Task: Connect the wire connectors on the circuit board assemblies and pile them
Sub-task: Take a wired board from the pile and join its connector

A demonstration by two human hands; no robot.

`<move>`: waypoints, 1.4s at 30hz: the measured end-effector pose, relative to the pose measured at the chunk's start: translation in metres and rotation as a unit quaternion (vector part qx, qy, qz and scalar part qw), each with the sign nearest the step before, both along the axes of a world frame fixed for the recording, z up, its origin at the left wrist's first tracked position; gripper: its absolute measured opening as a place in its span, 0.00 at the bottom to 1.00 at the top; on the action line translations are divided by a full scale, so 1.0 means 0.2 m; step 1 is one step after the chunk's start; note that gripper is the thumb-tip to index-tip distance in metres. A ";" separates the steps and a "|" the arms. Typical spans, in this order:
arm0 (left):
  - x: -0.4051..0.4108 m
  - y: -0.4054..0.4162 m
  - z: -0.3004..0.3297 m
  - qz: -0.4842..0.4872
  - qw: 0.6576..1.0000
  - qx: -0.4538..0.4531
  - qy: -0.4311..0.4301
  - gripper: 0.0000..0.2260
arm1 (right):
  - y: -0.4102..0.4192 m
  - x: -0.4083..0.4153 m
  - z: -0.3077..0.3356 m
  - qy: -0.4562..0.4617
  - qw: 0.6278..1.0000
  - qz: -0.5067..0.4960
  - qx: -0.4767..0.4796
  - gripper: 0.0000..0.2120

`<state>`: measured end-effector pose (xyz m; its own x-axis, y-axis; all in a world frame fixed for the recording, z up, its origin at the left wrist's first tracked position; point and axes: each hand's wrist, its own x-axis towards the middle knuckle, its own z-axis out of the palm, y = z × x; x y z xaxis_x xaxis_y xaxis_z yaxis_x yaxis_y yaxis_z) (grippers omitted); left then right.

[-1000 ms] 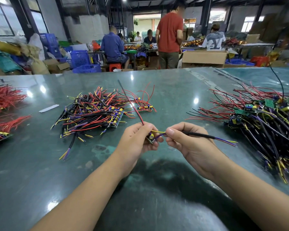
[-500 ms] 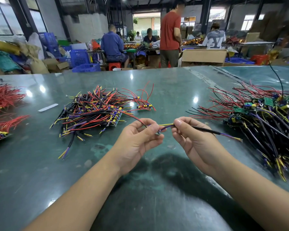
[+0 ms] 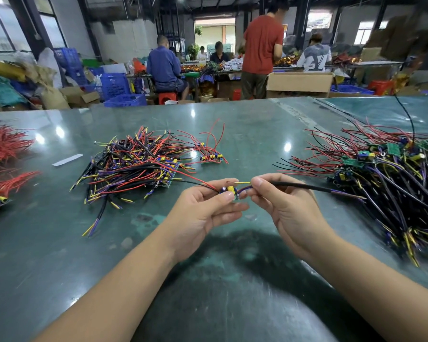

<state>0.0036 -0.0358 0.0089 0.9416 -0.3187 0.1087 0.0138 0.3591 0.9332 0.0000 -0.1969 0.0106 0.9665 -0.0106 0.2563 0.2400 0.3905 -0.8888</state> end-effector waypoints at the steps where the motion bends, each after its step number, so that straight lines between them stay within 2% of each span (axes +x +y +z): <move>1: 0.00 0.00 0.00 0.001 1.000 -0.004 -0.002 0.14 | 0.00 0.00 0.00 0.004 1.000 -0.004 0.006 0.02; 5: 0.00 -0.01 0.00 0.016 1.000 -0.020 -0.018 0.16 | 0.00 0.01 0.01 0.045 0.998 -0.001 0.038 0.04; 10: 0.00 -0.02 -0.01 0.017 1.000 0.002 -0.015 0.12 | 0.00 0.00 0.02 0.085 0.993 -0.003 0.076 0.12; 15: -0.01 -0.05 -0.02 0.044 0.999 0.004 0.026 0.09 | 0.03 -0.02 0.01 0.071 0.996 -0.023 -0.045 0.12; 18: 0.00 -0.05 -0.03 0.056 0.997 -0.006 0.053 0.05 | 0.03 -0.02 0.01 0.064 0.996 -0.011 -0.055 0.12; 23: 0.00 -0.02 0.01 0.055 0.996 -0.042 0.060 0.04 | 0.03 -0.02 0.01 0.063 0.993 0.086 0.053 0.06; 27: 0.01 0.01 0.02 0.123 0.990 -0.026 0.060 0.08 | 0.01 0.00 0.02 0.059 0.992 0.040 0.107 0.02; 31: 0.02 0.02 0.03 0.149 0.987 -0.033 0.053 0.08 | -0.03 0.05 0.03 0.086 0.975 -0.041 0.202 0.11; 35: 0.02 0.02 0.02 0.148 0.987 -0.042 0.053 0.08 | -0.05 0.06 0.03 0.095 0.967 -0.047 0.231 0.19; 37: 0.02 0.02 0.02 0.150 0.986 -0.044 0.051 0.07 | -0.06 0.07 0.03 0.094 0.974 -0.058 0.198 0.21; 42: 0.04 0.04 0.03 0.161 0.986 -0.016 0.025 0.08 | -0.10 0.10 0.02 0.092 0.987 -0.128 -0.039 0.21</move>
